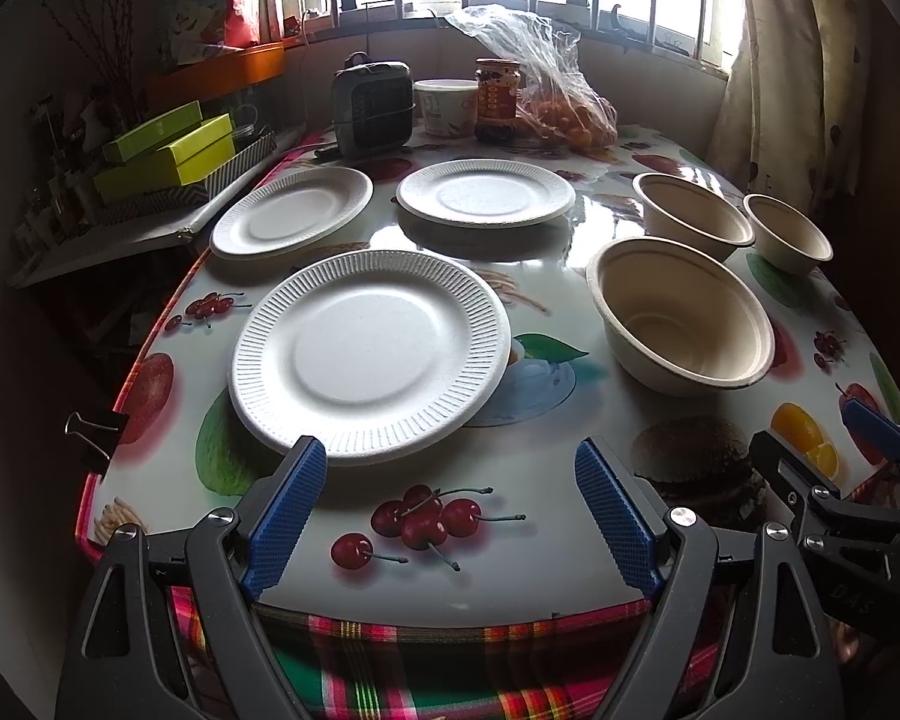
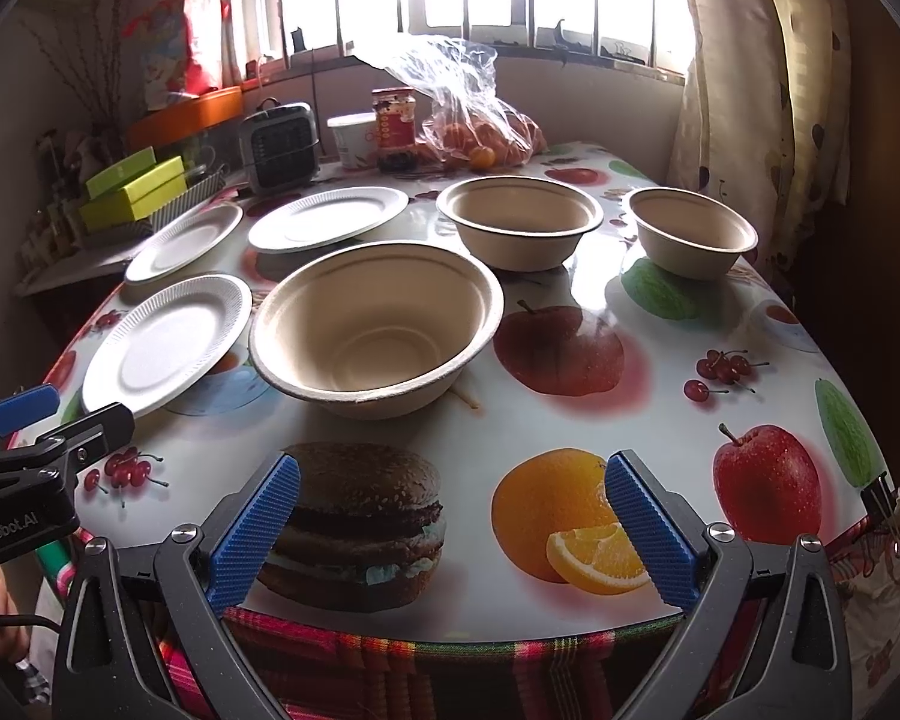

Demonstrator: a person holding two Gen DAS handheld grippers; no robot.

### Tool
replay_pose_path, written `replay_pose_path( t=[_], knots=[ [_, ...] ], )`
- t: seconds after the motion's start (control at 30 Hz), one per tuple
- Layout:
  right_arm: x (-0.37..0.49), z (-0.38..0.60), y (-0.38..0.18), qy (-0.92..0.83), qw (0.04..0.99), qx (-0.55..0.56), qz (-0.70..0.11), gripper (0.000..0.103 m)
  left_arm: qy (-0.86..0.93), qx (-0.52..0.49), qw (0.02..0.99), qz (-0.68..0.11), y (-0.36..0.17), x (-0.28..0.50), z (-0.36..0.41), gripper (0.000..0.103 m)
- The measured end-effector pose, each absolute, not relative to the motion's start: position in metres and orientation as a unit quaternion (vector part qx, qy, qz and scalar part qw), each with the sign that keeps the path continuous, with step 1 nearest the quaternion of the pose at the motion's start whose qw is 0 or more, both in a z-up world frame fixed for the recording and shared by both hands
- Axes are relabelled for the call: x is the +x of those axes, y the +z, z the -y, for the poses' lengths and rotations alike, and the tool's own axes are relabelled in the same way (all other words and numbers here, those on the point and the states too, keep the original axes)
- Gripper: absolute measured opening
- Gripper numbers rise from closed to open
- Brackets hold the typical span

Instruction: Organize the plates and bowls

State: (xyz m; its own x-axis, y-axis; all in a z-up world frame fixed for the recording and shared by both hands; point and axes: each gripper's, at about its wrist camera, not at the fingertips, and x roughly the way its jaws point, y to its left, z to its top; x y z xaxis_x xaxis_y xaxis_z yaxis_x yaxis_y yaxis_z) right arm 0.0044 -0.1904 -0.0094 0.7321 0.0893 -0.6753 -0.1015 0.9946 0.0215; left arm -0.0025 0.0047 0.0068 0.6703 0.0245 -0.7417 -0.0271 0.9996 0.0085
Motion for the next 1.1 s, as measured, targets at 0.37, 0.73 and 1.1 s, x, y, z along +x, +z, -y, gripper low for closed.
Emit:
replay_pose_path(
  t=[0.37,0.73,1.1],
  knots=[
    [0.0041,0.1904,-0.009,0.053,0.931,-0.009,-0.362,0.103,0.015,-0.001,0.915,-0.403,0.0087,-0.0022,-0.0055,0.085],
    [0.0039,0.1899,-0.0086,0.052,0.931,-0.009,-0.362,0.103,0.016,0.001,0.916,-0.401,0.0099,-0.0026,-0.0054,0.085],
    [0.0039,0.19,-0.0086,0.052,0.931,-0.009,-0.361,0.103,0.015,0.0,0.916,-0.401,0.0098,-0.0027,-0.0053,0.085]
  ],
)
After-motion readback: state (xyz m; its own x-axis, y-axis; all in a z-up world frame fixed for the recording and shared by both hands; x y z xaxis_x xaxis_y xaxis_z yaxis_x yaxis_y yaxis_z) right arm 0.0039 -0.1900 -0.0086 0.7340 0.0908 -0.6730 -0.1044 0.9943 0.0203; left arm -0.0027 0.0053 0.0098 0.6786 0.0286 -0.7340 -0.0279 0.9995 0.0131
